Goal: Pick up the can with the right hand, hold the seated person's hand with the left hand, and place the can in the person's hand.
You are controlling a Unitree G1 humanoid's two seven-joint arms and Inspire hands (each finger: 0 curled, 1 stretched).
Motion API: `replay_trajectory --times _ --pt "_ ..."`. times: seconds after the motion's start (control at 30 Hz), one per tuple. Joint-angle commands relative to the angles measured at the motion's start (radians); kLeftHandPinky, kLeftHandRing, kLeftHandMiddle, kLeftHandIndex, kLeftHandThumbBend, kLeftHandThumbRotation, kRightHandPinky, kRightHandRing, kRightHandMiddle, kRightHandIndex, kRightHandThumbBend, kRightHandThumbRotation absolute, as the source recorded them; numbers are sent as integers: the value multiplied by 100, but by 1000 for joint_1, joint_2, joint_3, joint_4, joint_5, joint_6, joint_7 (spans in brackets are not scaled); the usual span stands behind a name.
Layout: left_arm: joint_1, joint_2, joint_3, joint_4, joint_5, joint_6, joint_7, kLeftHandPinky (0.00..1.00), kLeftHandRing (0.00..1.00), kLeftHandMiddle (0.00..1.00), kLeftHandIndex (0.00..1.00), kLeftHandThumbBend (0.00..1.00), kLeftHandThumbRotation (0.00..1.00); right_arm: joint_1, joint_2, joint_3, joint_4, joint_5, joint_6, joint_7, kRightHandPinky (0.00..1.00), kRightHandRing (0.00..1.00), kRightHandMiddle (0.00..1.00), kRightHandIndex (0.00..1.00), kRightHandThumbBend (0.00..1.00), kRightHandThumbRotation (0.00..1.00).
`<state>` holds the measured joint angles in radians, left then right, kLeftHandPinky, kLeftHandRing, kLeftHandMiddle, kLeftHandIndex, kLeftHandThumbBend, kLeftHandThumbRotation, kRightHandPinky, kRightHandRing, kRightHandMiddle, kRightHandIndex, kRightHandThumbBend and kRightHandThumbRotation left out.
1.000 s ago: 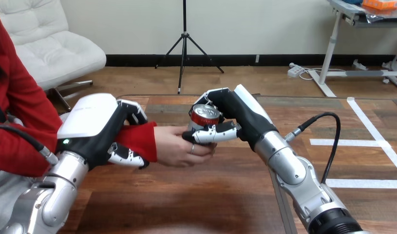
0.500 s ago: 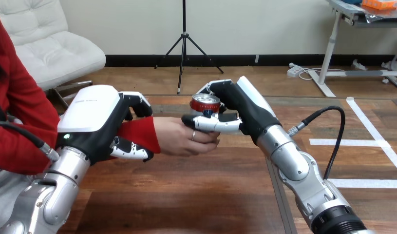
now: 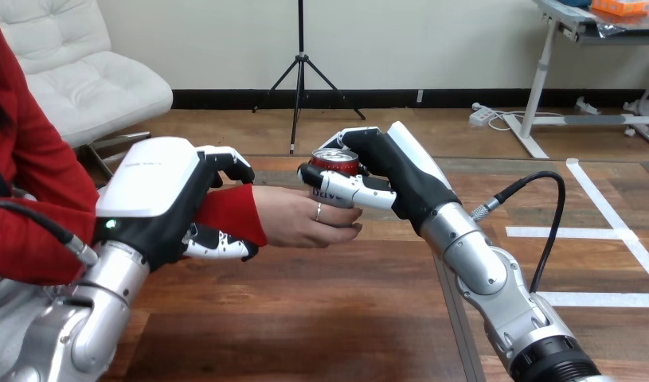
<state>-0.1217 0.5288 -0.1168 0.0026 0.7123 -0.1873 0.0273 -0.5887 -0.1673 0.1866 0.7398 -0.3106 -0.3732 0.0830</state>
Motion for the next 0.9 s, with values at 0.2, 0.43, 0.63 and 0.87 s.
replay_trajectory --times 0.2,0.43,0.63,0.87 --pt "15 -41 12 -100 -57 6 -8 64 72 75 69 76 23 14 -9 0 -76 34 -33 56 61 58 59 60 84 100" --pt "44 -60 8 -114 -78 9 -19 67 73 76 71 75 27 28 -17 -1 -92 44 -34 70 63 60 61 62 90 100" --pt "71 -73 5 -132 -98 21 -43 70 75 77 73 76 33 43 -20 -10 -115 75 -9 106 64 62 64 65 95 100" --pt "98 -93 7 -125 -146 -10 -47 73 76 78 74 78 40 71 -24 -19 -165 106 29 135 64 65 66 68 99 100"
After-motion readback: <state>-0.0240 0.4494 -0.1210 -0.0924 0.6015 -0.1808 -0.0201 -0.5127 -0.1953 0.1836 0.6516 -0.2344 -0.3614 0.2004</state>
